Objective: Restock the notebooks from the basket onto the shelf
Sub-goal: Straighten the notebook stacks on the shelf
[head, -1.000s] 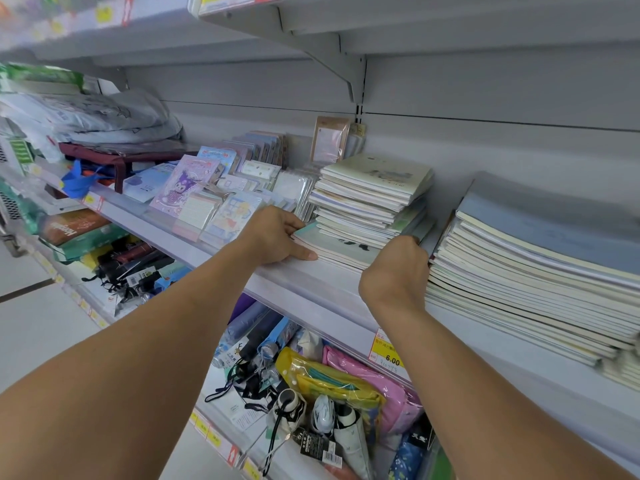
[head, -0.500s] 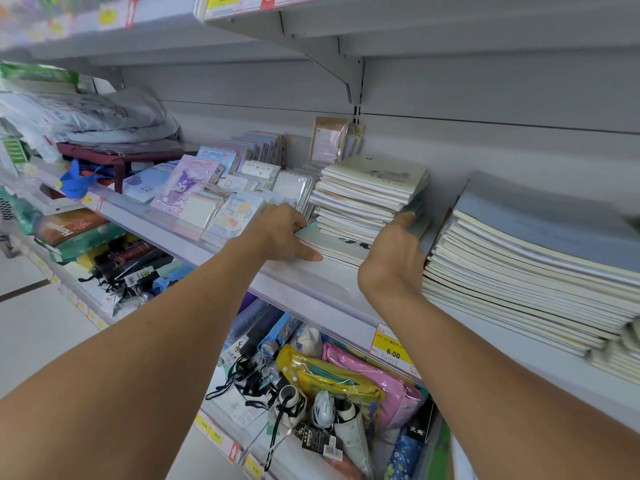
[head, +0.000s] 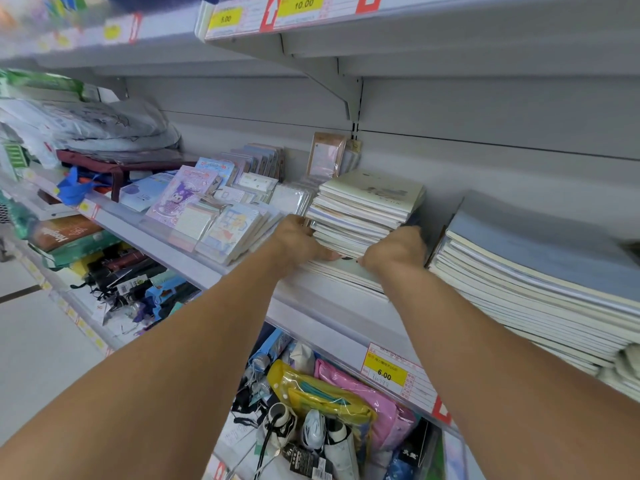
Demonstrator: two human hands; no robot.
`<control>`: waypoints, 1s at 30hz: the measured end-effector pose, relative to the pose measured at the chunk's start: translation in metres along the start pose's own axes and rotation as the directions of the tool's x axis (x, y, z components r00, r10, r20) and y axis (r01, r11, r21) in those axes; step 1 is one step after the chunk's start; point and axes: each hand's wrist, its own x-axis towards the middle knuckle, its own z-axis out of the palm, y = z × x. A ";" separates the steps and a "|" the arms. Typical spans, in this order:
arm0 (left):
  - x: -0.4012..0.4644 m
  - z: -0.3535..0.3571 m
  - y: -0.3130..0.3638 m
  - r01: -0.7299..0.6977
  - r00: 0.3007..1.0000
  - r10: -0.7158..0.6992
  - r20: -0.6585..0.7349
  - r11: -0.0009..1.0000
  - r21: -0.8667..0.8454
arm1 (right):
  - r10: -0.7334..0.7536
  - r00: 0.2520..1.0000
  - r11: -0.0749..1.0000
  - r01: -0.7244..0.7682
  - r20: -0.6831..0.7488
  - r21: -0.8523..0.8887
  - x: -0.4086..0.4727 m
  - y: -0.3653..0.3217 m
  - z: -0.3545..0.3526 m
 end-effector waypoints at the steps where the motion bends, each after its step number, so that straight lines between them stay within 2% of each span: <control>1: 0.003 0.002 -0.001 0.003 1.000 -0.003 -0.003 1.000 -0.028 | 0.003 1.000 1.000 -0.003 -0.029 0.007 0.001 0.003 0.003; 4: 0.011 0.006 -0.003 0.021 0.999 -0.026 -0.033 0.990 -0.137 | 0.003 0.994 0.999 0.001 -0.109 0.043 0.006 0.005 0.009; 10: 0.017 0.007 -0.009 -0.011 0.996 -0.004 -0.087 0.985 -0.172 | 0.024 0.981 1.000 -0.021 -0.195 0.016 0.008 0.001 0.010; 15: 0.015 0.009 -0.011 -0.067 0.989 0.057 -0.136 0.996 -0.067 | 0.013 0.976 1.000 -0.014 -0.218 -0.005 0.003 0.003 0.011; 19: 0.014 0.009 -0.011 -0.073 0.987 0.055 -0.149 0.990 -0.119 | 0.031 0.978 0.997 -0.018 -0.208 0.068 0.000 0.006 0.013; 22: 0.014 0.009 -0.014 -0.087 0.986 0.072 -0.149 0.992 -0.095 | 0.022 0.985 0.991 0.001 -0.172 0.132 -0.001 0.013 0.016; 27: 0.017 0.009 -0.019 -0.108 0.988 0.090 -0.125 0.984 -0.141 | 0.048 0.973 0.978 0.000 -0.224 0.209 -0.003 0.015 0.019; 30: 0.019 0.009 -0.022 -0.165 0.973 0.170 -0.159 0.985 0.042 | 0.067 0.979 0.972 -0.020 -0.194 0.235 -0.001 0.014 0.020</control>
